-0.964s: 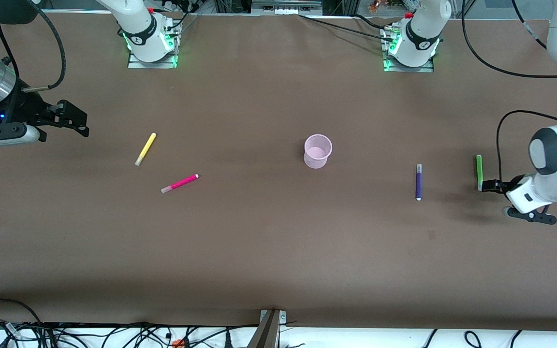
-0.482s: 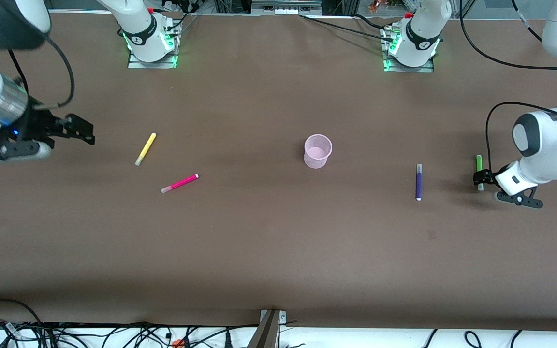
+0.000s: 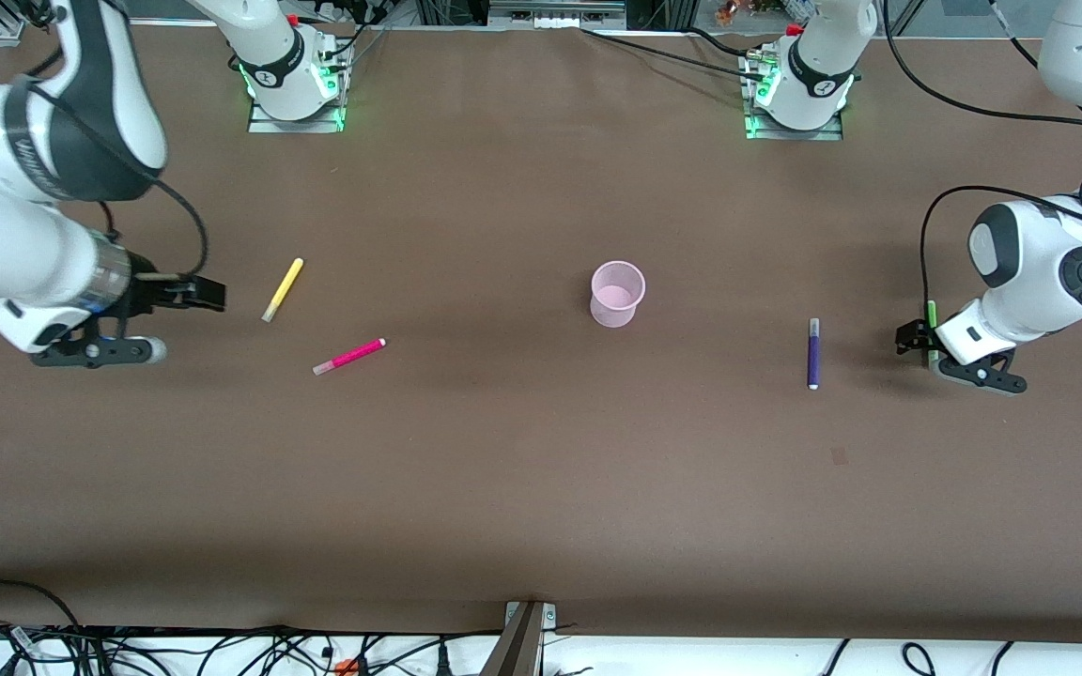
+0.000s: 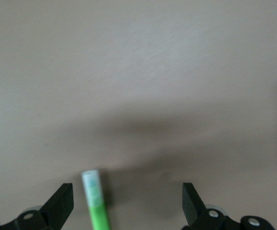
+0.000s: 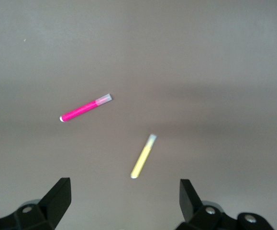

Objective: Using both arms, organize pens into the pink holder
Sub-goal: 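Grasp the blue pen with the left gripper while the right gripper grasps the magenta pen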

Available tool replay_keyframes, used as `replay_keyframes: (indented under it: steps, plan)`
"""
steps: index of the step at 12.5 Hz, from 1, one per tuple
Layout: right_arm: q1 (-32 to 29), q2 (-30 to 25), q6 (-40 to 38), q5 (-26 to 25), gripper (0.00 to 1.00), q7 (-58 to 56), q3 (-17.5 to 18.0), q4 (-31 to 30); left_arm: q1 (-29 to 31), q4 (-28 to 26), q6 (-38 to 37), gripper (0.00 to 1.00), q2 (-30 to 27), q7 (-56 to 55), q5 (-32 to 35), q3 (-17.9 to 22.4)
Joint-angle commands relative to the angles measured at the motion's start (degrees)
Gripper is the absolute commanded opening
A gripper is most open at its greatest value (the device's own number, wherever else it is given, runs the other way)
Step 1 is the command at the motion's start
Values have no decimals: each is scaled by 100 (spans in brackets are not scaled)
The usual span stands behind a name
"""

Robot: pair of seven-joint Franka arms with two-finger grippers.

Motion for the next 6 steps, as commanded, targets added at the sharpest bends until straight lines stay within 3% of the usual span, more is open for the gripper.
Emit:
replay_keyframes:
  steps: [1, 3, 6]
  plan:
    - [443, 377, 269, 2, 100, 1586, 22, -55, -20, 107, -187, 100, -98, -562, -201, -459]
    - [461, 886, 629, 474, 100, 2458, 22, -72, -30, 197, -179, 100, -27, -792, -273, -899]
    - [435, 1467, 1427, 1273, 100, 3321, 22, -396, -108, 285, -31, 100, 525, -1302, -326, -1129]
